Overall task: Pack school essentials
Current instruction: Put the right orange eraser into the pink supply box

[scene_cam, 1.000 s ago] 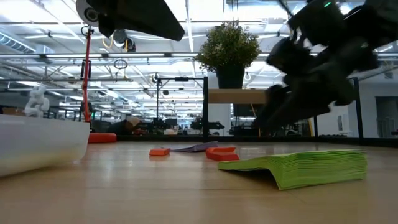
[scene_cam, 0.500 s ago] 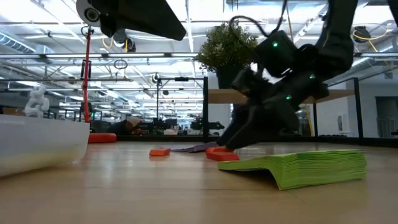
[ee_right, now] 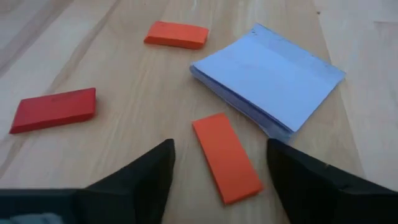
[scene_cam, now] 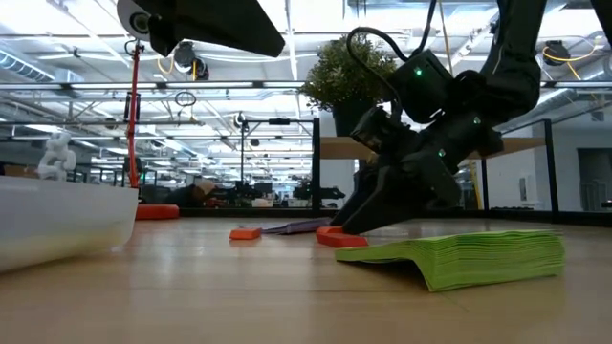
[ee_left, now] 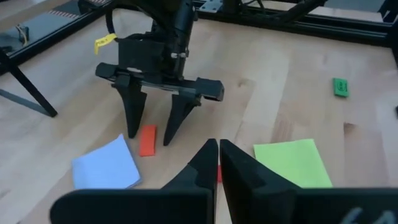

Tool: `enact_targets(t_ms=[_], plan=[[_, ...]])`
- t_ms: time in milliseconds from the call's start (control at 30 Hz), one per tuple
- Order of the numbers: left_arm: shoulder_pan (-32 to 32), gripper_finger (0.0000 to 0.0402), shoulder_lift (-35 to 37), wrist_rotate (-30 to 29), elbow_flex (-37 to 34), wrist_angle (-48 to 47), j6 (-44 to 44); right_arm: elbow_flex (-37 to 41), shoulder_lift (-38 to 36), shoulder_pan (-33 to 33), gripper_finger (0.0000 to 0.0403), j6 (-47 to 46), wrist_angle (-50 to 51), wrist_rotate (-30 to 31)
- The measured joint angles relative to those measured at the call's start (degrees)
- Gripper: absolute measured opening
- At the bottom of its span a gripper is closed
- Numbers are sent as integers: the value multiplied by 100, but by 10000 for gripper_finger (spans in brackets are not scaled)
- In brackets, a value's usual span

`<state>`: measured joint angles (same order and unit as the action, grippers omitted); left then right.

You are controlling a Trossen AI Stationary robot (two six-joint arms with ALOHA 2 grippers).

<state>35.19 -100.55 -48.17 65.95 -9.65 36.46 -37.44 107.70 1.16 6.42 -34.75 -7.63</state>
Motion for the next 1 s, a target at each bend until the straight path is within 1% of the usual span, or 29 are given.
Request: enact_targets(t_ms=[200, 433, 733, 833, 1000], plan=[[90, 21, 0, 17, 0, 46, 105, 23, 4, -82, 175, -101, -2, 8], [95, 21, 0, 18, 0, 46, 181, 31, -13, -189, 125, -121, -56, 28], [95, 21, 0, 108, 0, 41, 189, 44, -331, -279, 85, -168, 167, 21], [92, 21, 1, 231, 0, 41, 202, 58, -535, -285, 81, -210, 379, 8], [85, 21, -31, 229, 0, 98, 189, 53, -996, -314, 83, -312, 770, 8]])
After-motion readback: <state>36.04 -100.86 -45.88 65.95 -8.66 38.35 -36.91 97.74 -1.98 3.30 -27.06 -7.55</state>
